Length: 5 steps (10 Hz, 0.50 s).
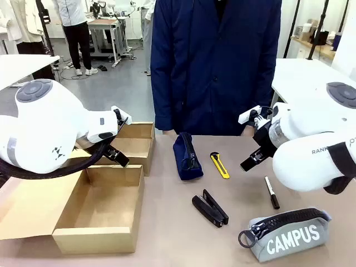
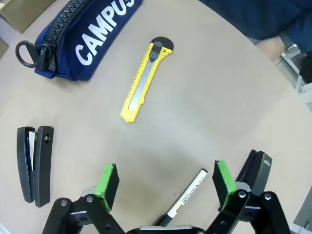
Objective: Place items inside the box.
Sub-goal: Pick up a Pencil pouch or Stapler and place it inside the Mailer Box closest to the robot.
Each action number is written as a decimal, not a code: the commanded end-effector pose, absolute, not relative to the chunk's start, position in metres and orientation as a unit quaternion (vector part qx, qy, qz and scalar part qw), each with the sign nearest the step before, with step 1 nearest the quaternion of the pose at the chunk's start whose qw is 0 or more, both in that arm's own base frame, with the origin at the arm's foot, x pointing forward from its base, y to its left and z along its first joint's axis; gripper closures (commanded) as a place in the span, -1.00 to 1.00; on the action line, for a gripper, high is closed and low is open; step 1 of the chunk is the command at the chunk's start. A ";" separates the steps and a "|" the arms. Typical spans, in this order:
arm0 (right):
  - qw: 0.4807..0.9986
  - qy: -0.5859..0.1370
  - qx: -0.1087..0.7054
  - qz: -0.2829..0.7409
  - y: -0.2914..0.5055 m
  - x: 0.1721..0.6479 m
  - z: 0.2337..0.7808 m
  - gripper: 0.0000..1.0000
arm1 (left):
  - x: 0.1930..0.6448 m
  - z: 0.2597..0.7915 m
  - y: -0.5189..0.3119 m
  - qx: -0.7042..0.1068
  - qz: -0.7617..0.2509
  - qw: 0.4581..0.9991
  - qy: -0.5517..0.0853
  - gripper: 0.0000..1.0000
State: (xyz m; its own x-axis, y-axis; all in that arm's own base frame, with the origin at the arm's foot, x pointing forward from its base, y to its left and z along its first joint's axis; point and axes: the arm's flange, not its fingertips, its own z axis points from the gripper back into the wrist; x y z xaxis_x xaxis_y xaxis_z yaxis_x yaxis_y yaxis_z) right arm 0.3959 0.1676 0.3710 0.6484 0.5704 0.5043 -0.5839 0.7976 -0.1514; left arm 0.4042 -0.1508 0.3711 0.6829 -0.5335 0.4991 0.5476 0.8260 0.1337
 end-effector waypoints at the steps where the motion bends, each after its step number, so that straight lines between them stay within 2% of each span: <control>1: 0.908 -0.273 0.012 0.318 0.168 0.396 0.371 -1.00 | 0.404 0.371 -0.151 -0.013 -0.295 0.917 -0.268 -1.00; 5: 0.908 -0.273 0.012 0.318 0.168 0.396 0.371 -1.00 | 0.404 0.371 -0.151 -0.013 -0.295 0.917 -0.268 -1.00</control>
